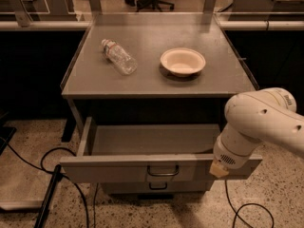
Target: Close top drawer
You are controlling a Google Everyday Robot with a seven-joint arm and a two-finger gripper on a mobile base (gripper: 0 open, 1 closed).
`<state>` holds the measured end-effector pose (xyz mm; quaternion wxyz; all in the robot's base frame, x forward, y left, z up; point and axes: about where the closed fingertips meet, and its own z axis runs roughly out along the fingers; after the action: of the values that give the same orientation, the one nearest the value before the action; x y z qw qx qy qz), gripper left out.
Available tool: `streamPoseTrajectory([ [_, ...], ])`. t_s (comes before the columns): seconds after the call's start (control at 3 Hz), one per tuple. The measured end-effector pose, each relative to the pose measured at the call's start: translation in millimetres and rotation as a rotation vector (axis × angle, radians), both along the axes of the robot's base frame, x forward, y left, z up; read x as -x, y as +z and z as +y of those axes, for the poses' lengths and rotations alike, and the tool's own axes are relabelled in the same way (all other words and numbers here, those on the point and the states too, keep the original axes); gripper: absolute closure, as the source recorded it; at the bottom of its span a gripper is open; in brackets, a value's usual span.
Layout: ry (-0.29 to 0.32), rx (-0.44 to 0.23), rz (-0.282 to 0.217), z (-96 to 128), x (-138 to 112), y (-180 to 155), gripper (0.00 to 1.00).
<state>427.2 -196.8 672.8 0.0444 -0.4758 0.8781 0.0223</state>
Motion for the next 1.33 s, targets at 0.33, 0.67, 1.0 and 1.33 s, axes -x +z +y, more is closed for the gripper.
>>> streamPoseTrajectory([
  [0.33,0.006,-0.004,-0.017,3.1,-15.7,3.7,1.00],
  [0.67,0.006,-0.004,-0.017,3.1,-15.7,3.7,0.82],
  [1.0,0.006,-0.004,-0.017,3.1,-15.7,3.7,0.57],
  [1.33,0.006,-0.004,-0.017,3.1,-15.7,3.7,0.36],
])
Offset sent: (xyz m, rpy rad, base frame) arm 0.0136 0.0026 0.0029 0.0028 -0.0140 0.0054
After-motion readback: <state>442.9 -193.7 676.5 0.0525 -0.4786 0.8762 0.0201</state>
